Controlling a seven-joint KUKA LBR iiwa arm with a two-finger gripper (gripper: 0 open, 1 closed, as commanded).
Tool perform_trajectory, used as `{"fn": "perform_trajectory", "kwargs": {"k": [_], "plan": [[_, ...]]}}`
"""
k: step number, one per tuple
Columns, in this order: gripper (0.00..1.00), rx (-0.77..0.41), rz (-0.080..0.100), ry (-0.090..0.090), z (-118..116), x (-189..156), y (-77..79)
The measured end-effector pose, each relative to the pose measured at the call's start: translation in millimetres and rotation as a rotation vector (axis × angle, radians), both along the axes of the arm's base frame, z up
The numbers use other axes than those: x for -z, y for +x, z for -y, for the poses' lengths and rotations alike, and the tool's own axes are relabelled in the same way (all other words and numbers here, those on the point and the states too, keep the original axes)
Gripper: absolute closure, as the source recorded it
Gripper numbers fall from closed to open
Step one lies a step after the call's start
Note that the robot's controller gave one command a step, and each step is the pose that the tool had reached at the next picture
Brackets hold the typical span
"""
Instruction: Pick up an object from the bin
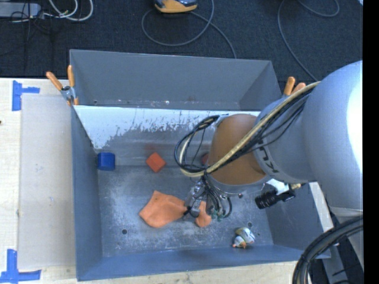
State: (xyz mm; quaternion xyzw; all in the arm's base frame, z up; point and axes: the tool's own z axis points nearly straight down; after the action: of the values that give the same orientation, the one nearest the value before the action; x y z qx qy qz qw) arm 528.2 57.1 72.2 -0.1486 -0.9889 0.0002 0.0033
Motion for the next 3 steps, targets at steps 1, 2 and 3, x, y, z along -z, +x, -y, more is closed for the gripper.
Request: {"fn": "perform_trajectory", "kwargs": {"k": [1,2,3], "plan": [[1.0,0.007,-0.008,-0.001,1,-49,-0.1],[1.0,0.005,0.003,0.0,2,-91,1.9],[1.0,0.011,-0.009,-0.002,1,-99,2.4]]}}
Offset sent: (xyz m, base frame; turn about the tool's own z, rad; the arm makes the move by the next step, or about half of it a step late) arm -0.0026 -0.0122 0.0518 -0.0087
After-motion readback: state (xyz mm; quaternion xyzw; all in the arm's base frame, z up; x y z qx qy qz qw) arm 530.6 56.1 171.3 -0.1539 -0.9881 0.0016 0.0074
